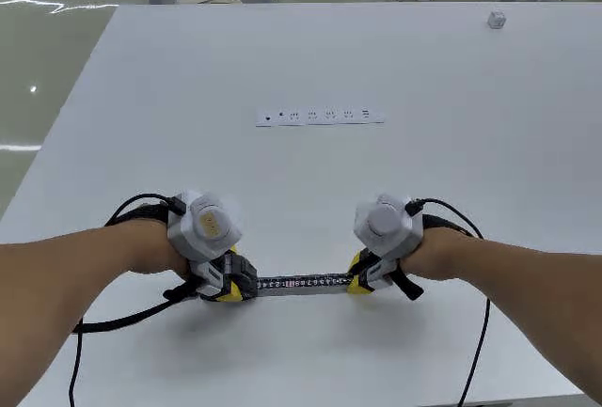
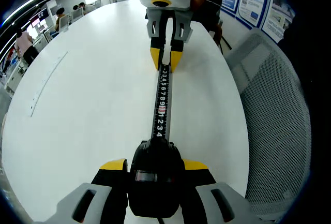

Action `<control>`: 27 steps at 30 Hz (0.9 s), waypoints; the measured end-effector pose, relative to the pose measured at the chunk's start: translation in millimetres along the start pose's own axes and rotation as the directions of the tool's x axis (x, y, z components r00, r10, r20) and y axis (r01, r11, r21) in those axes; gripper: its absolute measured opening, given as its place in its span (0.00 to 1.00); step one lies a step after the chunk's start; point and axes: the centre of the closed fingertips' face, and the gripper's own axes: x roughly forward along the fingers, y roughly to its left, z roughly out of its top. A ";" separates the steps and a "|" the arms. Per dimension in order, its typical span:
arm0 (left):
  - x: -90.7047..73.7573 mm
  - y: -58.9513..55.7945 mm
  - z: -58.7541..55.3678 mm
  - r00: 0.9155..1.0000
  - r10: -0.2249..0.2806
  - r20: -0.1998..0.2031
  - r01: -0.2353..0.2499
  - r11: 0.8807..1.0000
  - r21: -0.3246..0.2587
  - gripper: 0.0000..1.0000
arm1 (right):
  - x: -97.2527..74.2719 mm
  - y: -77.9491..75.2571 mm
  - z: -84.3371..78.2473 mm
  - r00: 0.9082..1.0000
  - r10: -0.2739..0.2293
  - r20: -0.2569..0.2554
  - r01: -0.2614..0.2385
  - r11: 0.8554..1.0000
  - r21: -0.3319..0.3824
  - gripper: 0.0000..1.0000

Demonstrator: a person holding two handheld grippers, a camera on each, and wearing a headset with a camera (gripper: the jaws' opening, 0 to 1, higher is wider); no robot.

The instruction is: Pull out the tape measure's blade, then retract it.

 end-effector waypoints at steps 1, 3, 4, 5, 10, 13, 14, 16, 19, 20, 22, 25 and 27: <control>0.1 0.2 -0.1 1.000 0.000 0.000 0.000 1.000 0.000 0.36 | -0.2 0.1 -0.5 1.000 0.000 0.000 0.000 1.000 0.002 0.12; 0.1 0.2 -0.1 1.000 -0.001 0.000 0.001 1.000 -0.002 0.36 | -0.8 -0.1 -1.3 1.000 -0.001 0.000 0.001 1.000 0.004 0.12; 0.1 0.1 -0.1 1.000 -0.001 0.001 0.001 1.000 -0.003 0.36 | -1.4 -0.4 -1.7 1.000 -0.001 0.001 0.001 1.000 0.005 0.12; 0.0 0.1 -0.1 1.000 -0.001 0.001 0.001 1.000 -0.003 0.36 | -2.0 -0.9 -2.6 1.000 -0.002 0.001 0.002 1.000 0.005 0.12; 0.4 0.6 -0.7 1.000 0.000 0.000 0.000 1.000 -0.005 0.36 | -4.5 -1.9 -4.7 1.000 -0.002 0.002 0.002 1.000 0.009 0.12; 0.5 0.6 -0.6 1.000 0.000 -0.001 0.000 1.000 -0.005 0.36 | -5.7 -1.9 -6.5 1.000 -0.004 0.000 0.004 1.000 0.011 0.12; 0.5 0.4 -0.6 1.000 -0.001 -0.001 0.001 1.000 -0.005 0.36 | -6.0 -2.7 -7.3 1.000 -0.005 0.001 0.005 1.000 0.011 0.12; 0.6 0.3 -0.6 1.000 0.000 -0.001 0.000 1.000 -0.005 0.36 | -5.6 -1.8 -8.5 1.000 -0.006 0.000 0.006 1.000 0.013 0.12; 0.7 0.3 -0.9 1.000 0.000 -0.001 0.000 1.000 -0.006 0.36 | -5.8 -1.7 -9.8 1.000 -0.006 -0.001 0.006 1.000 0.015 0.12; 0.6 0.2 -0.8 1.000 0.000 -0.001 0.000 1.000 -0.005 0.36 | -6.0 -2.1 -10.4 1.000 -0.006 -0.003 0.006 1.000 0.017 0.12; 0.6 0.3 -0.8 1.000 0.001 -0.001 -0.001 1.000 -0.005 0.36 | -6.2 -2.4 -11.1 1.000 -0.007 -0.005 0.007 1.000 0.015 0.12; 0.5 0.5 -0.9 1.000 0.001 -0.002 -0.001 1.000 -0.005 0.36 | -6.9 -2.5 -12.5 1.000 -0.008 -0.006 0.008 1.000 0.013 0.12; 0.3 0.3 -0.8 1.000 0.002 -0.002 -0.002 1.000 -0.005 0.36 | -7.1 -2.8 -13.3 1.000 -0.009 -0.008 0.009 1.000 0.012 0.12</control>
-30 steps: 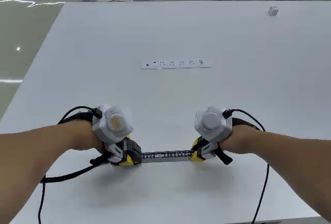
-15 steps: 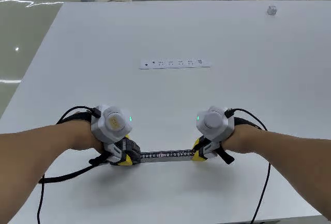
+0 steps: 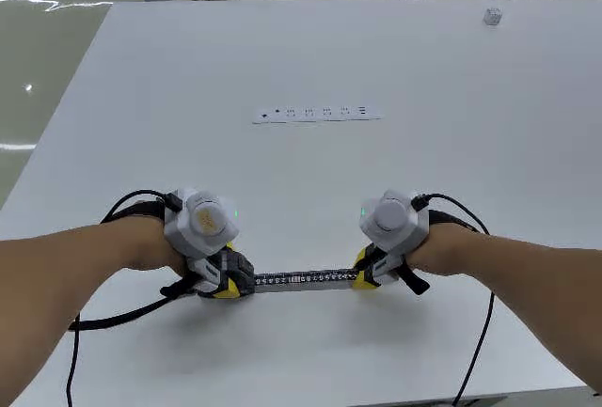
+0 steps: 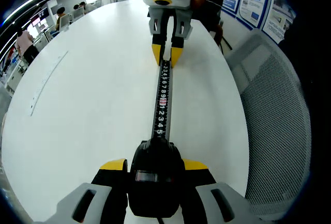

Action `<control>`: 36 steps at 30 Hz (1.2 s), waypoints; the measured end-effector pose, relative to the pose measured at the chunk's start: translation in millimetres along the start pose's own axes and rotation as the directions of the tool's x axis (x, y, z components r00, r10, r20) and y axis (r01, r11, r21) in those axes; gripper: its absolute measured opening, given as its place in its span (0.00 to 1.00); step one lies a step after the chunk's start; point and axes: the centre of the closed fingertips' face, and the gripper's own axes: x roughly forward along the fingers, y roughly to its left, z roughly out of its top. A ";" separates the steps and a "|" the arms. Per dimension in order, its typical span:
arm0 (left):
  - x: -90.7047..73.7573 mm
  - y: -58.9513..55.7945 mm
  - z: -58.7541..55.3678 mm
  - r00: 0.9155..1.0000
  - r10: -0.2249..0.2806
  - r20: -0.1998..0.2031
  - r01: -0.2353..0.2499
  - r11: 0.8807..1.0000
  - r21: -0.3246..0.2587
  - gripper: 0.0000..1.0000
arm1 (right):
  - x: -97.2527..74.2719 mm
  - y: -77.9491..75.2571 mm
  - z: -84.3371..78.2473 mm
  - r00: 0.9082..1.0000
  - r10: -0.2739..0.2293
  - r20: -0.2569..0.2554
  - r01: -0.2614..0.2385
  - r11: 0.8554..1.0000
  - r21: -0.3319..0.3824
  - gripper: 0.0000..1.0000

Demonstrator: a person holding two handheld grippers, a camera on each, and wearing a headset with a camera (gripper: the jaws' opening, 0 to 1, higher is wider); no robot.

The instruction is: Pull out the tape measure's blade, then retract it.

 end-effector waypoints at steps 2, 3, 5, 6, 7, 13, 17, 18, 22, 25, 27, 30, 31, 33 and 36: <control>-0.1 0.0 0.0 1.000 -0.001 -0.001 0.001 1.000 0.000 0.36 | -0.2 0.0 -0.6 1.000 -0.001 0.000 0.001 1.000 0.000 0.12; -0.1 0.0 -0.1 1.000 -0.001 0.000 0.001 1.000 -0.001 0.36 | -0.3 -0.1 -0.8 1.000 -0.001 0.001 0.001 1.000 0.000 0.12; -0.2 -0.1 -0.1 1.000 -0.001 0.000 0.001 1.000 -0.001 0.36 | -0.8 0.0 -1.4 1.000 -0.001 0.002 0.001 1.000 0.001 0.12; -0.2 -0.1 -0.1 1.000 -0.001 0.000 0.001 1.000 -0.002 0.36 | -1.2 -0.6 -1.7 1.000 -0.001 0.002 0.001 1.000 0.002 0.12; -0.3 -0.2 -0.1 1.000 0.000 0.000 0.000 1.000 -0.002 0.36 | -1.7 -1.1 -2.4 1.000 -0.002 0.002 0.002 1.000 0.004 0.12; 0.0 -0.2 -0.1 1.000 0.000 0.001 0.000 1.000 -0.003 0.36 | -2.9 -1.5 -4.0 1.000 -0.002 0.002 0.002 1.000 0.010 0.12; 0.0 -0.2 -0.1 1.000 0.000 0.001 0.000 1.000 -0.002 0.36 | -3.8 -1.4 -5.4 1.000 -0.004 0.002 0.004 1.000 0.011 0.12; -0.1 -0.3 -0.2 1.000 0.000 0.001 0.000 1.000 -0.002 0.36 | -3.9 -1.3 -5.5 1.000 -0.004 0.001 0.004 1.000 0.010 0.12; -0.2 -0.5 -0.1 1.000 0.002 0.001 -0.002 1.000 -0.002 0.36 | -5.6 -2.4 -8.1 1.000 -0.004 -0.003 0.004 1.000 0.008 0.12; -0.2 -0.4 0.0 1.000 0.003 0.001 -0.003 1.000 -0.003 0.36 | -5.9 -2.6 -9.9 1.000 -0.005 -0.006 0.005 1.000 0.011 0.12; -0.2 -0.3 0.0 1.000 0.002 0.001 -0.002 1.000 -0.003 0.36 | -6.2 -3.3 -11.8 1.000 -0.005 -0.007 0.005 1.000 0.014 0.12; -0.1 0.1 0.0 1.000 0.002 0.001 -0.002 1.000 -0.003 0.36 | -6.5 -3.7 -13.2 1.000 -0.005 -0.007 0.006 1.000 0.016 0.12; -0.1 0.1 0.0 1.000 0.002 0.001 -0.002 1.000 -0.003 0.36 | -6.3 -3.8 -13.3 1.000 -0.006 -0.006 0.006 1.000 0.016 0.12; 0.0 0.1 0.0 1.000 0.002 0.001 -0.002 1.000 -0.003 0.36 | -7.5 -4.4 -14.0 1.000 -0.005 -0.006 0.006 1.000 0.017 0.12; 0.0 0.2 0.0 1.000 0.003 0.000 -0.003 1.000 -0.003 0.36 | -8.9 -5.1 -15.4 1.000 -0.006 -0.005 0.006 1.000 0.017 0.12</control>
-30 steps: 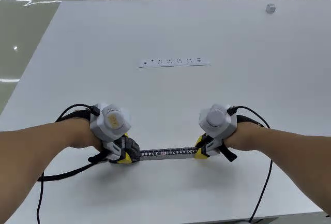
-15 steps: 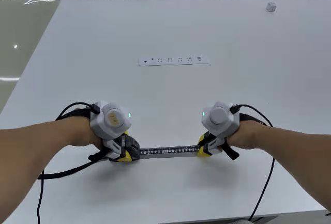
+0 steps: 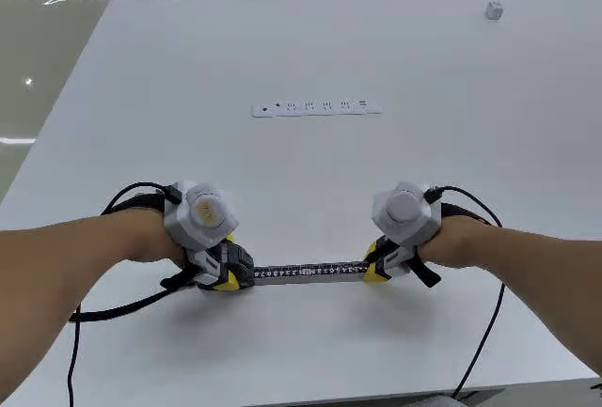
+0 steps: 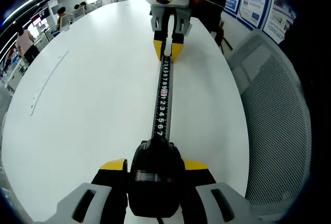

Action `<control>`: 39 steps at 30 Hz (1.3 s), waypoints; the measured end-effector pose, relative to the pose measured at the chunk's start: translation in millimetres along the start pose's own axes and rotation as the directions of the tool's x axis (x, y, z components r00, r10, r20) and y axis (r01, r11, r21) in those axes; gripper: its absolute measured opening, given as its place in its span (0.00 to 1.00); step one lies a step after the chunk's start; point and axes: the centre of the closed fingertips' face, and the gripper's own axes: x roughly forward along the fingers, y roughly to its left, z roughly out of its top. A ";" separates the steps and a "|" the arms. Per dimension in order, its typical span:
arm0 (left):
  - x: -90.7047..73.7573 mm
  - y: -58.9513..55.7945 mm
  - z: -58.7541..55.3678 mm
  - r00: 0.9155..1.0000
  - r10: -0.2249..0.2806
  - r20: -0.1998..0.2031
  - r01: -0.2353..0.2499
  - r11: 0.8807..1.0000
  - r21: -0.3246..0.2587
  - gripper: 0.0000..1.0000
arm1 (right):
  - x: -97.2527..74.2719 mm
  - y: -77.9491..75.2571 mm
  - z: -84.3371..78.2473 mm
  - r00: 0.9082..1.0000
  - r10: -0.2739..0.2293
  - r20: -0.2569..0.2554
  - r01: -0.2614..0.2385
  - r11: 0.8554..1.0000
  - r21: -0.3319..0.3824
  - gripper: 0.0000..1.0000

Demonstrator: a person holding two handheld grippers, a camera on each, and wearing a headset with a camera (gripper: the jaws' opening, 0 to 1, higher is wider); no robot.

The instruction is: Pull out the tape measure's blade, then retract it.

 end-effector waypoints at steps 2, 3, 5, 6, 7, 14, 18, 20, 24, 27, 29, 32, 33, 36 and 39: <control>-0.1 0.0 0.1 1.000 0.001 0.001 -0.001 1.000 0.000 0.36 | -1.0 -0.8 -1.1 1.000 -0.001 0.002 0.001 1.000 -0.001 0.12; -0.1 0.1 0.2 1.000 0.001 0.001 -0.001 1.000 0.000 0.36 | -1.6 -0.8 -1.9 1.000 -0.001 0.001 0.001 1.000 0.000 0.12; -0.1 0.0 0.1 1.000 0.001 0.000 -0.001 1.000 0.000 0.36 | -2.4 -0.1 -2.2 1.000 -0.001 0.002 0.001 1.000 0.003 0.12; 0.0 0.0 0.1 1.000 0.001 0.000 -0.001 1.000 0.001 0.36 | -2.8 0.1 -2.9 1.000 -0.001 0.002 0.001 1.000 0.006 0.12; 0.0 -0.1 0.2 1.000 0.001 -0.001 -0.001 1.000 0.001 0.36 | -3.1 0.2 -3.2 1.000 -0.001 0.002 0.001 1.000 0.006 0.12; 0.0 -0.6 0.5 1.000 0.000 0.000 0.000 1.000 -0.001 0.36 | -5.5 -1.0 -6.9 1.000 -0.002 0.002 0.002 1.000 0.008 0.12; 0.1 -0.9 0.6 1.000 0.001 0.000 -0.001 1.000 -0.001 0.36 | -6.3 -1.3 -8.9 1.000 -0.002 0.002 0.002 1.000 0.012 0.12; 0.2 -1.0 0.6 1.000 0.001 0.000 -0.001 1.000 -0.001 0.36 | -6.6 -1.7 -9.4 1.000 -0.003 0.002 0.003 1.000 0.012 0.12; 0.1 -0.8 0.6 1.000 0.001 0.000 -0.001 1.000 -0.002 0.36 | -7.0 -2.5 -10.1 1.000 -0.006 0.005 0.006 1.000 0.014 0.12; 0.1 -0.6 0.5 1.000 0.001 0.000 -0.001 1.000 -0.002 0.36 | -7.9 -2.9 -11.1 1.000 -0.005 0.007 0.005 1.000 0.019 0.12; 0.3 -0.3 0.4 1.000 0.000 -0.001 0.000 1.000 -0.001 0.36 | -8.6 -2.9 -12.0 1.000 -0.005 0.004 0.005 1.000 0.019 0.12; 0.2 -0.3 0.4 1.000 0.000 0.000 0.000 1.000 -0.001 0.36 | -8.8 -3.4 -13.2 1.000 -0.006 0.003 0.006 1.000 0.019 0.12; 0.1 -0.3 0.4 1.000 0.000 0.000 0.000 1.000 -0.001 0.36 | -9.0 -3.6 -13.7 1.000 -0.006 0.003 0.006 1.000 0.019 0.12; 0.1 -0.4 0.4 1.000 -0.001 0.000 0.001 1.000 -0.002 0.36 | -9.3 -3.9 -15.3 1.000 -0.005 0.003 0.005 1.000 0.008 0.11; 0.2 -0.4 0.4 1.000 -0.001 0.000 0.001 1.000 -0.002 0.36 | -9.8 -4.4 -16.7 1.000 -0.006 0.003 0.006 1.000 0.003 0.11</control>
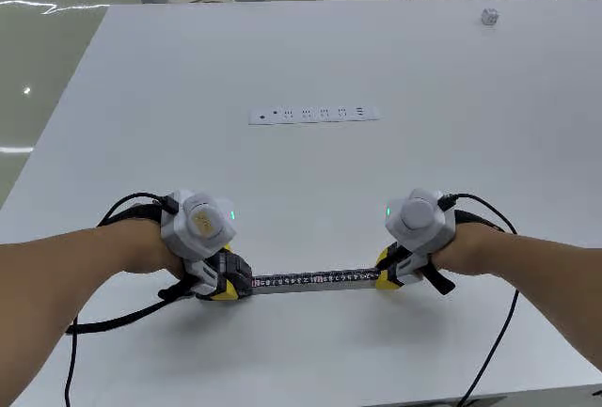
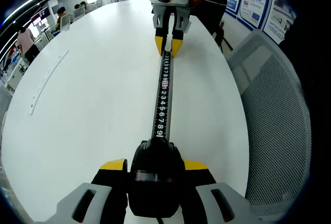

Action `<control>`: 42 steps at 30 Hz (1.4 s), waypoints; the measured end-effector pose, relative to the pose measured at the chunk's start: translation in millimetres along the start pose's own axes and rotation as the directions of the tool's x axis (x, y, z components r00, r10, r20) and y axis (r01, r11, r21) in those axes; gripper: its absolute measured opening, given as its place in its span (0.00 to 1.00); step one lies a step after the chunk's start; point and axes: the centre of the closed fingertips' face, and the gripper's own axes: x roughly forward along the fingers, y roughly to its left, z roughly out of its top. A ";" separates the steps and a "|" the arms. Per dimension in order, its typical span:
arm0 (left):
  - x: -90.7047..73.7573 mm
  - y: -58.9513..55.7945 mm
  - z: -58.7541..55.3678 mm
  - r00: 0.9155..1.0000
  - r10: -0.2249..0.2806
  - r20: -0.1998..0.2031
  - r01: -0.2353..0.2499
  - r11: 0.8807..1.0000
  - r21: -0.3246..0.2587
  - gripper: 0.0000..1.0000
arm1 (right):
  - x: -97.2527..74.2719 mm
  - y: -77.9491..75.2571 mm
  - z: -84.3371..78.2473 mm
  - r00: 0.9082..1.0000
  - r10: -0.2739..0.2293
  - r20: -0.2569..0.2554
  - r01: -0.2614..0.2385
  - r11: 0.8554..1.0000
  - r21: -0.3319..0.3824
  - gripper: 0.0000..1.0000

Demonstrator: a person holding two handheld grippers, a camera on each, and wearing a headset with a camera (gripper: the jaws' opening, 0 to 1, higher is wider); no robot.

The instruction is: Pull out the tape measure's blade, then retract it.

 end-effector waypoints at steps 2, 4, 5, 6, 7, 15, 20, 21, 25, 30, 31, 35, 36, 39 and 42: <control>0.0 -0.1 -0.1 1.000 0.000 0.000 0.000 1.000 0.000 0.36 | -0.2 -0.1 -0.9 1.000 -0.001 0.001 0.001 1.000 0.004 0.11; 0.1 -0.1 -0.1 1.000 0.000 0.000 0.000 1.000 0.000 0.36 | -0.6 -0.6 -1.6 1.000 -0.001 0.001 0.001 1.000 0.005 0.11; 0.1 -0.1 -0.2 1.000 0.000 -0.001 0.000 1.000 -0.001 0.36 | -0.9 -0.3 -2.2 1.000 -0.002 0.002 0.002 1.000 0.007 0.11; 0.1 -0.1 -0.2 1.000 0.000 -0.002 0.000 1.000 -0.001 0.36 | -1.2 -0.2 -2.5 1.000 -0.002 0.002 0.002 1.000 0.008 0.11; 0.1 -0.2 -0.1 1.000 0.000 -0.002 0.000 1.000 0.000 0.36 | -1.5 0.1 -2.8 1.000 -0.002 0.003 0.002 1.000 0.010 0.11; 0.0 -0.1 -0.5 1.000 0.000 -0.003 0.000 1.000 -0.001 0.36 | -3.6 -0.6 -5.7 1.000 -0.004 0.004 0.004 1.000 0.019 0.11; 0.3 -0.1 -0.7 1.000 0.001 -0.004 -0.001 1.000 -0.002 0.36 | -4.5 -0.6 -7.1 1.000 -0.003 0.002 0.003 1.000 0.021 0.11; 0.3 -0.1 -0.7 1.000 0.001 -0.004 -0.001 1.000 -0.002 0.36 | -4.6 -0.8 -7.3 1.000 -0.003 0.003 0.003 1.000 0.020 0.11; 0.2 -0.4 -0.7 1.000 0.001 -0.005 -0.001 1.000 -0.001 0.36 | -5.3 -1.1 -8.9 1.000 -0.004 0.004 0.004 1.000 0.022 0.11; 0.2 -0.5 -0.8 1.000 0.003 -0.006 -0.003 1.000 -0.002 0.36 | -6.3 -2.1 -10.7 1.000 -0.006 0.006 0.005 1.000 0.028 0.11; 0.2 -0.6 -0.8 1.000 0.003 -0.006 -0.003 1.000 -0.002 0.36 | -6.4 -2.4 -10.9 1.000 -0.006 0.007 0.006 1.000 0.028 0.11; 0.4 -0.4 -1.1 1.000 0.002 -0.006 -0.002 1.000 -0.002 0.36 | -7.0 -1.9 -11.4 1.000 -0.006 0.006 0.006 1.000 0.027 0.11; 0.4 -0.4 -1.1 1.000 0.002 -0.006 -0.002 1.000 -0.003 0.36 | -7.1 -1.9 -11.6 1.000 -0.006 0.007 0.005 1.000 0.028 0.11; 0.4 -0.3 -1.1 1.000 0.002 -0.006 -0.002 1.000 -0.003 0.36 | -7.4 -2.6 -12.6 1.000 -0.006 0.007 0.006 1.000 0.030 0.11; 0.1 -0.3 -1.0 1.000 0.002 -0.006 -0.002 1.000 -0.003 0.36 | -7.7 -3.1 -13.5 1.000 -0.007 0.007 0.007 1.000 0.031 0.11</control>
